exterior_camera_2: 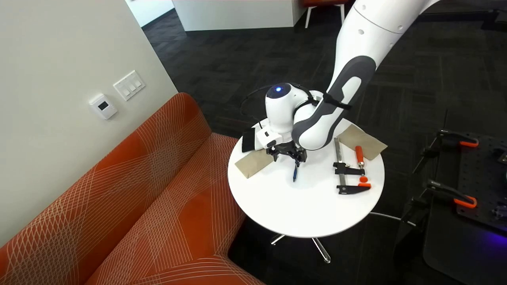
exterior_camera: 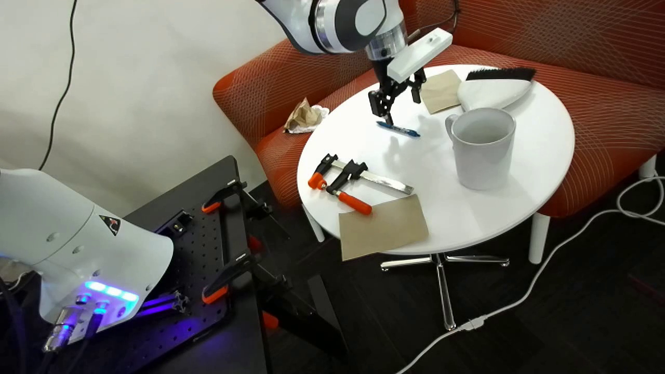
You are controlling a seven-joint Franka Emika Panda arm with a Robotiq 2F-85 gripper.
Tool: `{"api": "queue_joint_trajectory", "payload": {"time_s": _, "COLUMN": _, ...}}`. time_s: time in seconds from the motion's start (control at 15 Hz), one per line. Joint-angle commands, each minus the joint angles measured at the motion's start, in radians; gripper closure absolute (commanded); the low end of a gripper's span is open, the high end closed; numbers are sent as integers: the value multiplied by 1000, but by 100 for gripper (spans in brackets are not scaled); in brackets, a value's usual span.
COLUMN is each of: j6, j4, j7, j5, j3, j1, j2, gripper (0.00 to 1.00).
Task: Take the pen from the table and put it in the white cup
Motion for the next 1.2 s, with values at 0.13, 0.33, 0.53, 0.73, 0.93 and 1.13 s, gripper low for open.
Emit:
{"api": "queue_joint_trajectory", "payload": {"time_s": 0.13, "j6": 81, "j4": -43, "j7": -22, "j5": -7, "j3": 16, "j1": -10, "j2": 13, "gripper": 0}}
{"api": "queue_joint_trajectory", "payload": {"time_s": 0.33, "j6": 104, "j4": -58, "j7": -15, "j5": -10, "j3": 16, "j1": -6, "j2": 16, "gripper": 0}}
{"api": "queue_joint_trajectory", "payload": {"time_s": 0.53, "j6": 134, "j4": -72, "j7": -16, "j5": -14, "j3": 18, "j1": -8, "j2": 16, "gripper": 34}}
{"api": "queue_joint_trajectory", "payload": {"time_s": 0.73, "j6": 157, "j4": -80, "j7": -16, "j5": -17, "j3": 20, "j1": -9, "j2": 10, "gripper": 57}}
{"api": "queue_joint_trajectory", "payload": {"time_s": 0.93, "j6": 174, "j4": -83, "j7": -11, "j5": -17, "j3": 20, "j1": -7, "j2": 6, "gripper": 78}}
{"api": "queue_joint_trajectory", "payload": {"time_s": 1.13, "j6": 172, "j4": -94, "j7": 6, "j5": -12, "j3": 16, "j1": -2, "j2": -11, "gripper": 99}}
